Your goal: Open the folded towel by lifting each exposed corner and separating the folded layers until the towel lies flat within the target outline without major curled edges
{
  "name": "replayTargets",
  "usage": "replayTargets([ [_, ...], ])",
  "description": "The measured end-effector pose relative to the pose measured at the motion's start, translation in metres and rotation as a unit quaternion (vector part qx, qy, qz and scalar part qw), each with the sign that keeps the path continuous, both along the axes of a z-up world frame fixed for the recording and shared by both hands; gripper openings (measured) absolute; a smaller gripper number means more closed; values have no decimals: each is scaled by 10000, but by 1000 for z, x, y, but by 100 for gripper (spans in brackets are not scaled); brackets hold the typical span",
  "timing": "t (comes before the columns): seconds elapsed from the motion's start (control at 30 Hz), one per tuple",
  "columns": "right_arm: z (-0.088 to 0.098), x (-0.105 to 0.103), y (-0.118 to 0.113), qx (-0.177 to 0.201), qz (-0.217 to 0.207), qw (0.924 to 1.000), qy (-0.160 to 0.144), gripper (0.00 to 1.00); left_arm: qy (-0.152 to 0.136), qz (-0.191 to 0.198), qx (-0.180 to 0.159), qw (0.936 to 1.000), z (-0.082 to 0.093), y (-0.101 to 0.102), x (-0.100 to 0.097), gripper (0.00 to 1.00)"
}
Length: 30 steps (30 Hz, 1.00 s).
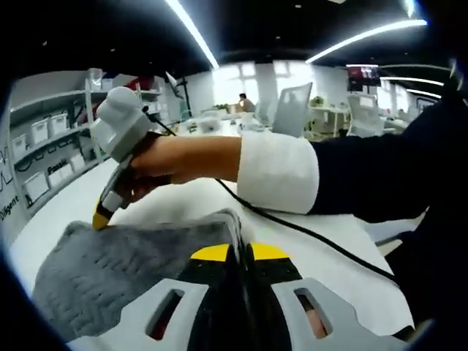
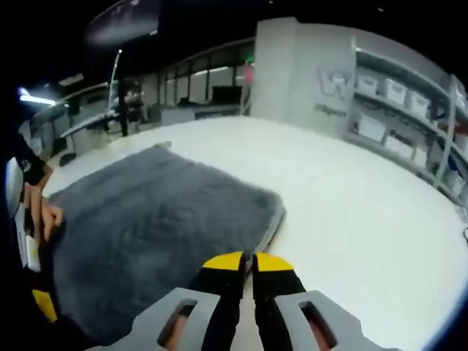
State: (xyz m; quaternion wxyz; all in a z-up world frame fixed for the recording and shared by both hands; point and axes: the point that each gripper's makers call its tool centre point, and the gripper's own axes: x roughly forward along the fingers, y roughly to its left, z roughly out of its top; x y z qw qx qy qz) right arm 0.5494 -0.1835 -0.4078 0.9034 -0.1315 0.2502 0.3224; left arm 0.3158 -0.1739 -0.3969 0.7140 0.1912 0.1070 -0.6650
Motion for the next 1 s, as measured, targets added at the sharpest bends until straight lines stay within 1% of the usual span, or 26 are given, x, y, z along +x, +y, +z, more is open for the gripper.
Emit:
replayTargets([
  [0.07, 4, -1, -1, 52, 22, 10000, 12, 0, 26, -63, 2, 10000, -1, 0, -3, 9],
  [0.2, 18, -5, -2, 324, 33, 9995, -52, 0, 64, -133, -65, 9999, 1, 1, -5, 11],
  [0.27, 22, -5, -3, 321, 23, 9994, -94, 0, 78, -161, -163, 9997, 5, 1, -6, 12],
  [0.37, 27, -3, -8, 350, -44, 9993, -151, 0, 194, -193, -246, 9993, 8, 2, -7, 14],
  [0.47, 21, 0, -7, 388, -93, 9992, -25, 0, 137, -249, -287, 9992, 11, 4, -5, 15],
  [0.5, 18, 0, -7, 352, -99, 9993, 46, 0, 192, -257, -339, 9989, 13, 4, -5, 16],
  [0.57, 14, 1, -6, 302, -108, 9994, 95, 0, 236, -238, -388, 9987, 17, 4, -5, 17],
  [0.63, 9, 1, -5, 238, -133, 9994, 216, 0, 212, -195, -420, 9987, 18, 5, -2, 17],
  [0.73, 3, -2, -2, 90, -100, 9995, 283, 0, 117, -91, -418, 9990, 17, 6, 2, 17],
  [0.87, 5, -4, -2, 103, -115, 9995, 262, 0, 83, 48, -473, 9988, 20, 7, 9, 16],
  [1.0, 5, -4, -2, 108, -139, 9994, 290, 0, 93, 207, -492, 9985, 21, 8, 16, 12],
])
